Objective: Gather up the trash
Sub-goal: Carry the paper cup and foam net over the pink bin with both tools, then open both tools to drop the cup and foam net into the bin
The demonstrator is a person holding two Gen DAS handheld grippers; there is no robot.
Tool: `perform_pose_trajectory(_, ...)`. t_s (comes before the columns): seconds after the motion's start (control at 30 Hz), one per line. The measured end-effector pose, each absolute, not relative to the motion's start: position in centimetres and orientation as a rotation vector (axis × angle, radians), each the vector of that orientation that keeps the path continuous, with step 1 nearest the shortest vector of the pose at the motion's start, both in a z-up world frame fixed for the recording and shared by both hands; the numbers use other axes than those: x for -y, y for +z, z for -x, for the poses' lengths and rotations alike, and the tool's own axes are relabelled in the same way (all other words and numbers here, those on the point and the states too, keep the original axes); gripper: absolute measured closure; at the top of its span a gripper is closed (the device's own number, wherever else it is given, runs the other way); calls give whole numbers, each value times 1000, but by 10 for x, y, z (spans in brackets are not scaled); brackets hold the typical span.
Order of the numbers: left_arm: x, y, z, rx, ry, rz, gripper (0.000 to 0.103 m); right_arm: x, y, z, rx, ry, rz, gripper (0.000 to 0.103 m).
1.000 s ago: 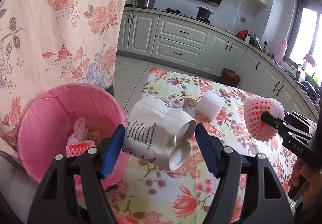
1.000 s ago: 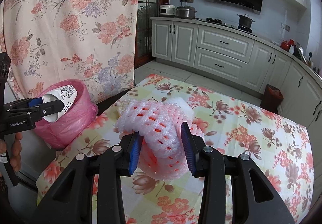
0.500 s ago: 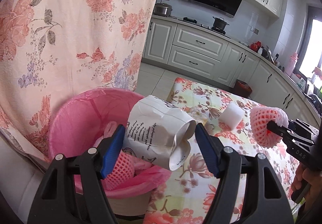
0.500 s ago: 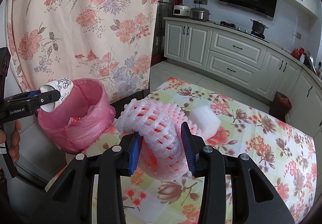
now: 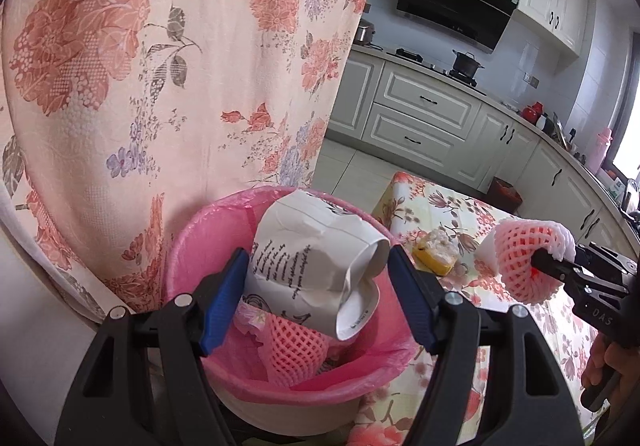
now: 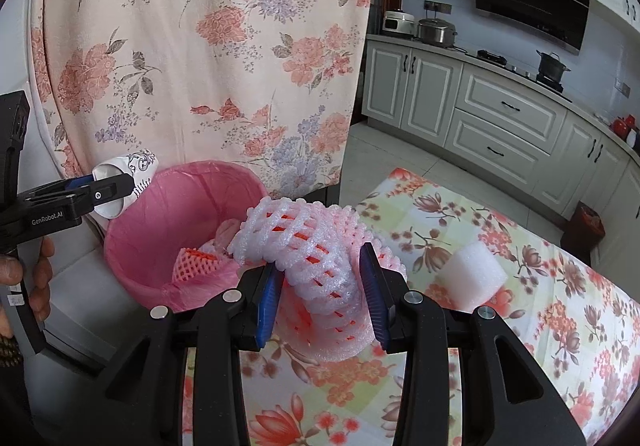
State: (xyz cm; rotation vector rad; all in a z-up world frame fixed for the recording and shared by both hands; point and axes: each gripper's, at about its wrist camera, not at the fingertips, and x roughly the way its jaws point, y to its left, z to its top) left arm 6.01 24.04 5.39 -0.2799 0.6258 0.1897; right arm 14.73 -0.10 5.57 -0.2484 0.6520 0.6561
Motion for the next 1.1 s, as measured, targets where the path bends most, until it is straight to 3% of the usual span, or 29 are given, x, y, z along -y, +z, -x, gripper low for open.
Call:
perform_pose_trajectory(0.9,-285,53,-72,-609,270,317,33,-108,35,-179,-742,792,254,63)
perform_pose_trajectory(1.0,-286,53,-73,-609,271,320,33,-109,35,-182,-742,792,253,58)
perform_pose_trajectory(1.1,-285,53,-73,-609,271,320,29,-108,33,-183,-740,781,259,41)
